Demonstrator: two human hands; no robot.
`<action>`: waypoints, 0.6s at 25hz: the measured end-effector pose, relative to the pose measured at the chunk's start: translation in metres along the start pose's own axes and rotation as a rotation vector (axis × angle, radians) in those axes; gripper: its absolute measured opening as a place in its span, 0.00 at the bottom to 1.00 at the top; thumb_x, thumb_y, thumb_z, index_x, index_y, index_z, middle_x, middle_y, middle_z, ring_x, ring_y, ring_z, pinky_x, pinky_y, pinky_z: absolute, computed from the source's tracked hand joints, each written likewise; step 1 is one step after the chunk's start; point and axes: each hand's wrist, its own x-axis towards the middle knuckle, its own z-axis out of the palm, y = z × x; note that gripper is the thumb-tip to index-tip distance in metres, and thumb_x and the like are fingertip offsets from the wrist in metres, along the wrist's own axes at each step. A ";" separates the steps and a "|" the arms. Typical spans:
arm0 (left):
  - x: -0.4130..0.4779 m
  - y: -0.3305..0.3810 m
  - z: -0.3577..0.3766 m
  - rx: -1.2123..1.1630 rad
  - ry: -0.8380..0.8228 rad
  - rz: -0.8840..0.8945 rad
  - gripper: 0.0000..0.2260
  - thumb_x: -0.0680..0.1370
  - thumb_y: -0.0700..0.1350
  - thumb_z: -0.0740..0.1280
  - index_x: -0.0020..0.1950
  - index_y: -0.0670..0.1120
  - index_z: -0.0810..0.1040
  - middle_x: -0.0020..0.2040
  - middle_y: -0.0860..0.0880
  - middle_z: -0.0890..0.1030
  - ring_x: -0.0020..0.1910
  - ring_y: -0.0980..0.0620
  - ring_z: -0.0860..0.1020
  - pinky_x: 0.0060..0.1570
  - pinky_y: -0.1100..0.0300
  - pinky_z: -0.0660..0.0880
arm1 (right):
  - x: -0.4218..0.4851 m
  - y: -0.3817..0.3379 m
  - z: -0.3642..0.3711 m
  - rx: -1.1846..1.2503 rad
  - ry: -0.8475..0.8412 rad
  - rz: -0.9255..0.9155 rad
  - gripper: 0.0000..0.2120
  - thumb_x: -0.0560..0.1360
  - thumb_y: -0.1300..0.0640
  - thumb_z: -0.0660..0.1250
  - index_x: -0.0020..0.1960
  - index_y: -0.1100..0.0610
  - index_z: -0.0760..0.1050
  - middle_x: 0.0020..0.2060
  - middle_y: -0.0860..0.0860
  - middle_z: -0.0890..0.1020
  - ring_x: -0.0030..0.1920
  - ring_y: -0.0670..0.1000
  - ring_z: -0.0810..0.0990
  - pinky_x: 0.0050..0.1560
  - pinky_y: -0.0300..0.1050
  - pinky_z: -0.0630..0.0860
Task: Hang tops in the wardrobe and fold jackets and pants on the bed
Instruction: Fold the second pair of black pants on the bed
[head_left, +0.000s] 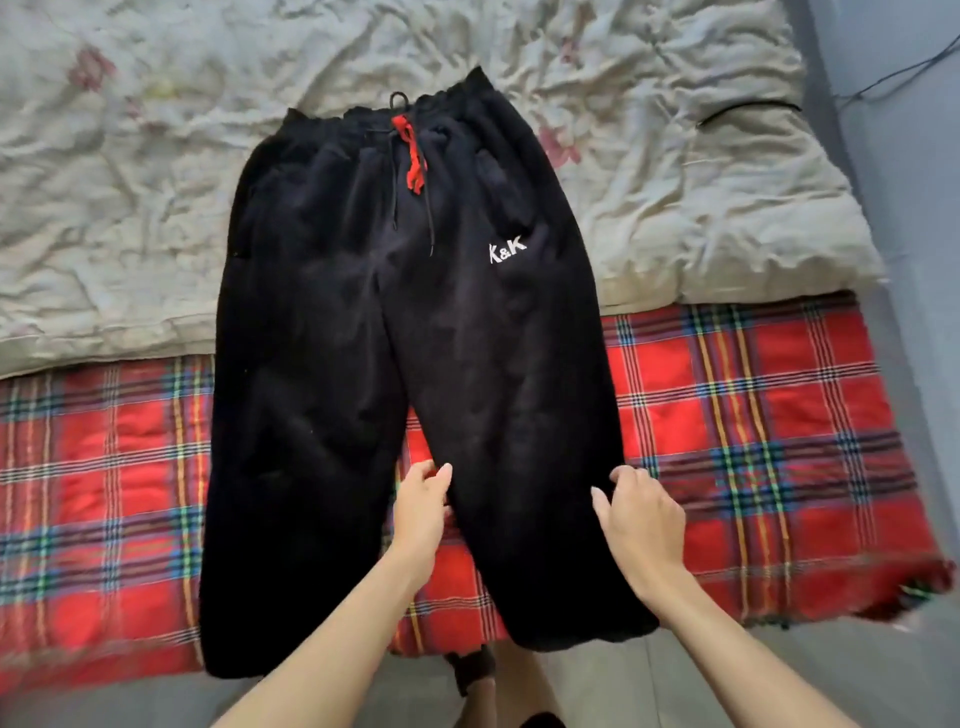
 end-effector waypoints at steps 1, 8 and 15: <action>-0.005 -0.008 0.002 0.006 -0.048 0.033 0.07 0.83 0.44 0.63 0.55 0.43 0.78 0.49 0.50 0.83 0.50 0.50 0.81 0.51 0.53 0.79 | -0.004 -0.002 0.004 -0.091 -0.028 -0.017 0.13 0.69 0.53 0.76 0.45 0.60 0.79 0.37 0.55 0.81 0.40 0.59 0.82 0.35 0.50 0.76; -0.023 -0.031 -0.001 -0.212 -0.172 -0.084 0.14 0.85 0.51 0.55 0.58 0.46 0.78 0.52 0.50 0.83 0.50 0.50 0.81 0.46 0.57 0.77 | -0.018 0.001 0.003 0.032 0.054 0.005 0.04 0.72 0.60 0.64 0.43 0.61 0.75 0.38 0.54 0.80 0.42 0.59 0.80 0.38 0.49 0.71; -0.022 -0.066 -0.004 -0.150 -0.203 -0.029 0.15 0.85 0.41 0.54 0.64 0.43 0.78 0.59 0.47 0.82 0.56 0.50 0.80 0.51 0.59 0.77 | -0.032 0.002 0.033 -0.109 0.176 -0.050 0.12 0.78 0.50 0.68 0.50 0.60 0.77 0.46 0.56 0.81 0.49 0.59 0.79 0.50 0.52 0.73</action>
